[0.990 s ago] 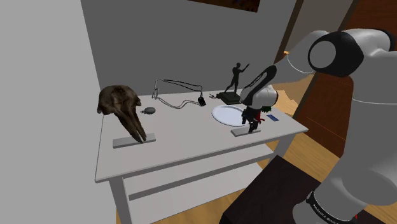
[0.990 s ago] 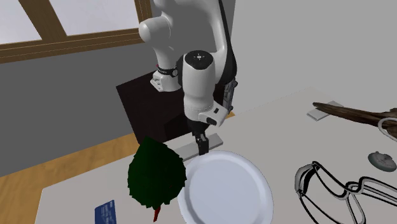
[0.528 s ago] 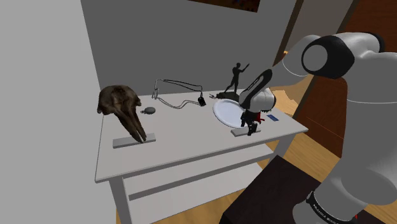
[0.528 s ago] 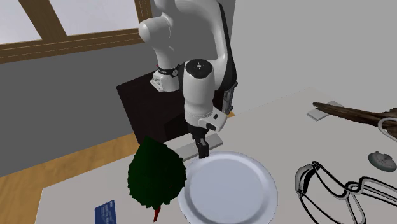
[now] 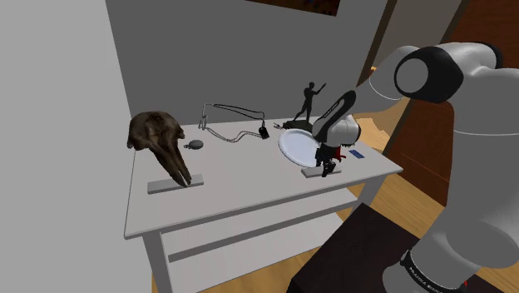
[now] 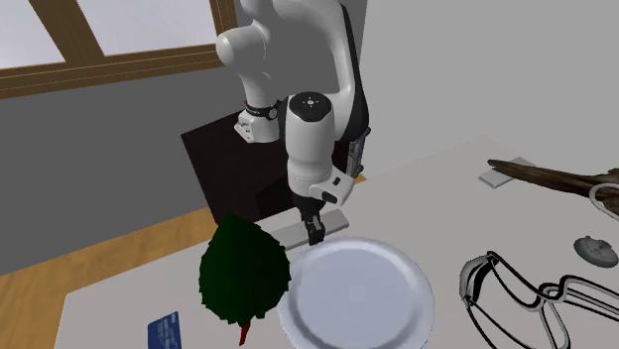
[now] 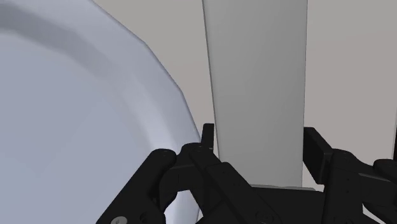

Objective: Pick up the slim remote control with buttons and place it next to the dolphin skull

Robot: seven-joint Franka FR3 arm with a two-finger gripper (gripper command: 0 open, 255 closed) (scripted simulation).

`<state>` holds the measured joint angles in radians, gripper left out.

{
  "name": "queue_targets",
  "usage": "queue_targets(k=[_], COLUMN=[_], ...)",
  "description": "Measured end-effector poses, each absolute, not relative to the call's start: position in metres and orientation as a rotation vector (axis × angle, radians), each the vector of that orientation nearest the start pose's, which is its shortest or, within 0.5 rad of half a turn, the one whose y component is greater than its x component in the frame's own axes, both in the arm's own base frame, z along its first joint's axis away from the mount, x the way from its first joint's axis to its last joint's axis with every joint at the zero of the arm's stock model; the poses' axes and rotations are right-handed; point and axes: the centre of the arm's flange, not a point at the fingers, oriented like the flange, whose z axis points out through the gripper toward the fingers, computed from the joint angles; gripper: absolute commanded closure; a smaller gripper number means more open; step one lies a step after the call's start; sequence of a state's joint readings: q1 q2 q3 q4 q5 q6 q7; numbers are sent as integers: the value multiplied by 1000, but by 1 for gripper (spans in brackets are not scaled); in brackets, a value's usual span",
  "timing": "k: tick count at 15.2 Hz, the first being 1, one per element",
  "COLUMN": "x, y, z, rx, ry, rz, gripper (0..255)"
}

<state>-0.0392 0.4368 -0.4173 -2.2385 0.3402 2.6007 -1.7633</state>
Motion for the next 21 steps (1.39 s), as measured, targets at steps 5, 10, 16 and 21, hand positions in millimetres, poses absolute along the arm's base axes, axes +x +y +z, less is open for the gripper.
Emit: queue_targets(k=[5, 10, 16, 21], x=[478, 478, 478, 478], y=[-249, -250, -250, -249], z=[186, 200, 232, 258], rx=[-2709, -2708, -2708, -2708], ry=[-1562, -1559, -1559, -1559], rz=[15, 17, 17, 17], gripper=[255, 255, 255, 255])
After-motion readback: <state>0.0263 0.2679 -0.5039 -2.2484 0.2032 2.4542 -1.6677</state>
